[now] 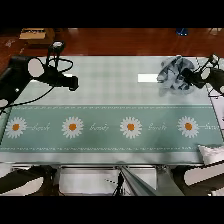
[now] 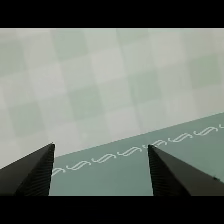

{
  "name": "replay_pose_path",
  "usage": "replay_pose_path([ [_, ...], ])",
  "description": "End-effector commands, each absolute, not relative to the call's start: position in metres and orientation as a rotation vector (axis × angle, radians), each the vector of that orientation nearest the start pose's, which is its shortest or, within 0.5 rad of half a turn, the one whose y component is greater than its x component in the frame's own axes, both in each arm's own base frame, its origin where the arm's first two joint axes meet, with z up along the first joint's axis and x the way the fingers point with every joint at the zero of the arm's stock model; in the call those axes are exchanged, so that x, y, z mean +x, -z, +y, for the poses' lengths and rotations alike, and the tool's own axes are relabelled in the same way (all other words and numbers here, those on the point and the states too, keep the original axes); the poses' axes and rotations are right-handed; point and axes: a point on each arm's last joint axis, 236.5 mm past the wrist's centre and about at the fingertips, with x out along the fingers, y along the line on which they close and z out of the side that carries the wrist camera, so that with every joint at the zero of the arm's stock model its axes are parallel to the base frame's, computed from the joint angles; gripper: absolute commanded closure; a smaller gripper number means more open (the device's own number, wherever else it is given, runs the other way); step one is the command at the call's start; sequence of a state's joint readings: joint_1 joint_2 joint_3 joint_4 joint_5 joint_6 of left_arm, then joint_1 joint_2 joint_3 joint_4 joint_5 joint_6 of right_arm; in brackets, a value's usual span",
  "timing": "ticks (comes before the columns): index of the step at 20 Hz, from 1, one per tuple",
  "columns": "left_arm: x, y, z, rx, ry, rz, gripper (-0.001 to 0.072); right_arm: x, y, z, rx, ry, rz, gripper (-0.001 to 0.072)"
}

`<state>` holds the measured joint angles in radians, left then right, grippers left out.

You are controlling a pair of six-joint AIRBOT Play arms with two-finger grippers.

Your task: Fold the shirts.

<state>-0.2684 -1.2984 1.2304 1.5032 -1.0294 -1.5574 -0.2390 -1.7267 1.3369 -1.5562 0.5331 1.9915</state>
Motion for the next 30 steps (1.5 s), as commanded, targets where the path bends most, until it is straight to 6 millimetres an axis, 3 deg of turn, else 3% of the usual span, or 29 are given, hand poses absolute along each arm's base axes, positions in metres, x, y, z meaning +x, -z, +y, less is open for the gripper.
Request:
replay_pose_path([
  [1, 0.413, -0.062, -0.128, 0.095, 0.285, 1.071, -0.0004, 0.555, -0.025, -0.12, 0.326, 0.286, 0.71, 0.0682],
  [3, 0.422, -0.097, -0.131, 0.09, 0.292, 1.009, -0.0003, 0.553, -0.121, -0.109, 0.226, 0.22, 0.549, 0.0682],
  [5, 0.428, -0.145, -0.133, 0.08, 0.301, 0.924, -0.0003, 0.532, -0.222, -0.086, 0.153, 0.158, 0.374, 0.0683],
  [6, 0.427, -0.174, -0.135, 0.073, 0.309, 0.876, -0.0003, 0.515, -0.271, -0.07, 0.126, 0.126, 0.283, 0.0683],
  [8, 0.417, -0.233, -0.139, 0.044, 0.341, 0.775, -0.0003, 0.471, -0.352, -0.036, 0.106, 0.059, 0.124, 0.0683],
  [11, 0.384, -0.321, -0.145, -0.005, 0.404, 0.595, -0.0003, 0.394, -0.438, 0.007, 0.098, -0.042, -0.068, 0.0683],
  [14, 0.339, -0.383, -0.137, -0.025, 0.431, 0.44, -0.0003, 0.332, -0.484, 0.024, 0.105, -0.098, -0.189, 0.0683],
  [15, 0.326, -0.394, -0.133, -0.025, 0.432, 0.411, -0.0003, 0.319, -0.489, 0.026, 0.112, -0.107, -0.197, 0.0684],
  [17, 0.302, -0.405, -0.127, -0.02, 0.436, 0.392, -0.0003, 0.307, -0.48, 0.028, 0.109, -0.114, -0.147, 0.0683],
  [19, 0.286, -0.397, -0.123, -0.006, 0.439, 0.435, -0.0003, 0.31, -0.455, 0.033, 0.113, -0.128, -0.041, 0.0684],
  [21, 0.279, -0.38, -0.122, 0.011, 0.441, 0.517, -0.0003, 0.321, -0.428, 0.054, 0.145, -0.209, 0.069, 0.0684],
  [25, 0.279, -0.348, -0.121, 0.029, 0.437, 0.632, -0.0003, 0.351, -0.364, 0.14, 0.163, -0.478, 0.305, 0.0684],
  [27, 0.281, -0.327, -0.122, 0.033, 0.435, 0.694, -0.0002, 0.365, -0.324, 0.195, 0.132, -0.591, 0.413, 0.0683],
  [30, 0.274, -0.279, -0.12, 0.05, 0.43, 0.86, -0.0002, 0.381, -0.258, 0.28, 0.092, -0.722, 0.543, 0.0683],
])
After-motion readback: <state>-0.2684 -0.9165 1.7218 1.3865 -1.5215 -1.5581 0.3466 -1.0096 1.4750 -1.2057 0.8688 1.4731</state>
